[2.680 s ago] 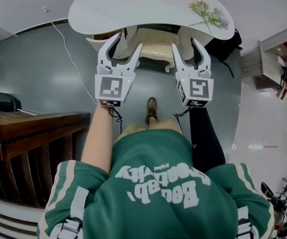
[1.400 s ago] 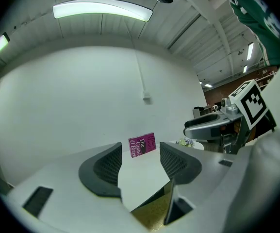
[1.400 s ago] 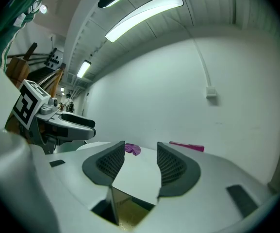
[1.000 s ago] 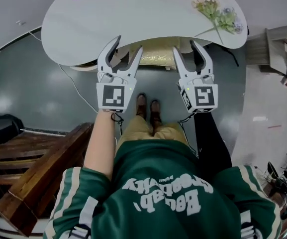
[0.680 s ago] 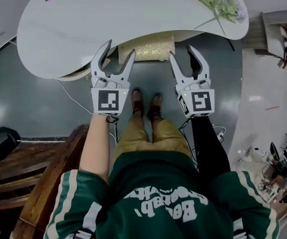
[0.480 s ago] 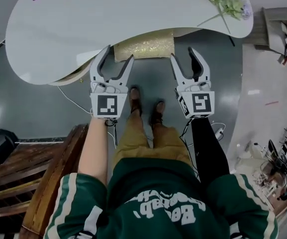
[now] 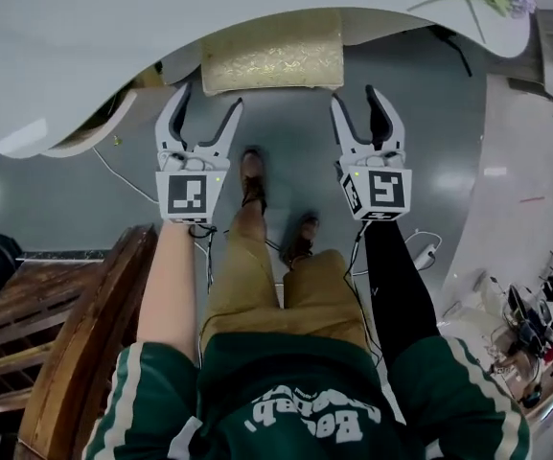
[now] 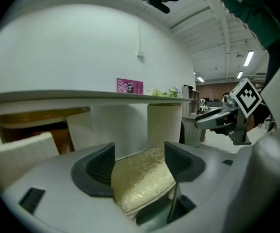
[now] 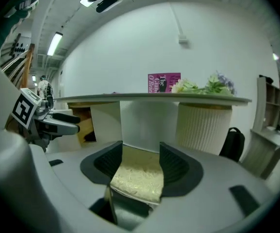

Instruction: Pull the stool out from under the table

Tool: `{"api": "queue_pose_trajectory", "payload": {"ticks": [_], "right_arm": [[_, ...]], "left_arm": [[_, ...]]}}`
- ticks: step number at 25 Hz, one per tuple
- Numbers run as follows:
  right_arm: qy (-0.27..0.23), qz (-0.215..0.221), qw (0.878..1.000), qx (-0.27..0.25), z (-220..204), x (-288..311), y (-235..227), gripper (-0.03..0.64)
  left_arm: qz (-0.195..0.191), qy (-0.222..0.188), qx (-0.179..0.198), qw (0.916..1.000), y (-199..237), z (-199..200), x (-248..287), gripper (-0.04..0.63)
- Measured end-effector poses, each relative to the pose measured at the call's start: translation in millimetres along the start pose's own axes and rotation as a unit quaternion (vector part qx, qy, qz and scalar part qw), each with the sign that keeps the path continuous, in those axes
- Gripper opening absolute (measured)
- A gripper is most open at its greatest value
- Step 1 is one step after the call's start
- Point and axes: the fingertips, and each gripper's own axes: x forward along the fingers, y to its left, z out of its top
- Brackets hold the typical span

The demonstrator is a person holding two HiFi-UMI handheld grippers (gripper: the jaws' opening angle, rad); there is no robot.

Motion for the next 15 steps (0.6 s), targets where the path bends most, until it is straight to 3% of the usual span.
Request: {"api": "queue_pose_trajectory", "payload": {"ticks": [3, 9, 15], "right_arm": [[0.009, -0.002, 1.000, -0.004, -53, 10, -8, 0.259], [0.023, -0.018, 0.999, -0.019, -146, 40, -25, 0.269], [0.055, -0.032, 0.998, -0.002, -237, 71, -41, 0.291]], "left_arm": [[0.020, 0.006, -0.007, 0.9998, 3, -45, -1, 0.322], [0.038, 0.063, 0.015, 0.9972, 18, -154, 0, 0.322], [0.051, 0.112, 0.021, 0.9922, 40, -249, 18, 0.324]]}}
